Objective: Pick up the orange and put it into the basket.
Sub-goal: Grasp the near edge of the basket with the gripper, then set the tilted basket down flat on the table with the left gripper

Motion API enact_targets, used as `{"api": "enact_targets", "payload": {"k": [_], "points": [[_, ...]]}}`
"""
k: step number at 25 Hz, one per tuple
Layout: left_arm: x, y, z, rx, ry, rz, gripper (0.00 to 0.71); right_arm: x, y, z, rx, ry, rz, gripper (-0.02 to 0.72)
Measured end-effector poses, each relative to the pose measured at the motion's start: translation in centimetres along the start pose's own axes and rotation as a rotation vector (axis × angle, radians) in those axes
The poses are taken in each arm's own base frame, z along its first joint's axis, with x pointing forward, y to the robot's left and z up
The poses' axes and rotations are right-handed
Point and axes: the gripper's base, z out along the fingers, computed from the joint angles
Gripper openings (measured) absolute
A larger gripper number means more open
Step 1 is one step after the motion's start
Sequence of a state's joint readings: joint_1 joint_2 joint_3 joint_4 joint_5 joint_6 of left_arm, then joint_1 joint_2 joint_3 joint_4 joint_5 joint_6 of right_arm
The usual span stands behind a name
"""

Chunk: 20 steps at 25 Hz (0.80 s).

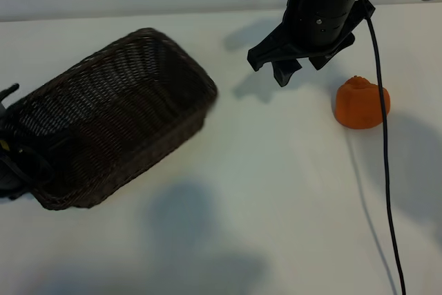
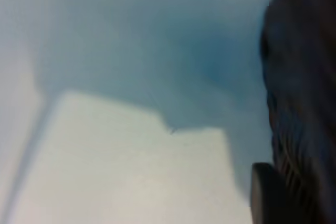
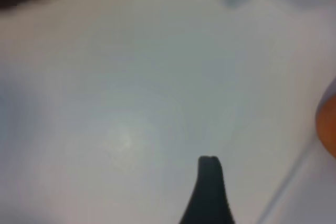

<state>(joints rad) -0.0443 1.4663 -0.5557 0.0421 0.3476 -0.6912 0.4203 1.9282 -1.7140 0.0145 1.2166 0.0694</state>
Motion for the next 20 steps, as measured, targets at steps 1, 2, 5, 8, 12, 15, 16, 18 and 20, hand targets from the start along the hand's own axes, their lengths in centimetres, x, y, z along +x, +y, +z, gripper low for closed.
{"api": "enact_targets", "payload": {"k": [1,2,5,8,12,15,16,18,20], "points": [[-0.1,-0.1,0.0,0.008,-0.007,-0.001,0.170,0.0,0.0,0.0,-0.001,0.000,0.000,0.547],[-0.1,-0.1,0.0,0.011,-0.010,0.003,0.170,0.0,0.0,0.0,-0.002,0.000,0.001,0.547],[-0.1,-0.1,0.0,0.013,-0.010,-0.001,0.170,0.0,0.0,0.0,-0.003,0.000,0.001,0.541],[-0.1,-0.1,0.0,0.013,-0.010,0.006,0.170,0.0,0.0,0.0,-0.004,0.000,0.001,0.523],[0.0,-0.3,-0.1,0.029,-0.006,0.028,0.170,0.0,0.0,0.0,-0.004,0.000,0.001,0.505],[0.0,-0.5,-0.6,0.065,-0.007,0.061,0.158,0.0,0.0,0.0,-0.004,0.000,0.001,0.501],[0.0,-0.6,-0.8,0.079,-0.009,0.071,0.156,0.0,0.0,0.0,-0.004,0.000,0.001,0.500],[-0.1,-0.7,-1.5,0.094,-0.005,0.105,0.154,0.0,0.0,0.0,-0.004,0.000,0.001,0.500],[-0.4,-0.6,-2.1,0.096,0.008,0.143,0.152,0.0,0.0,0.0,-0.005,0.000,0.002,0.500]]}}
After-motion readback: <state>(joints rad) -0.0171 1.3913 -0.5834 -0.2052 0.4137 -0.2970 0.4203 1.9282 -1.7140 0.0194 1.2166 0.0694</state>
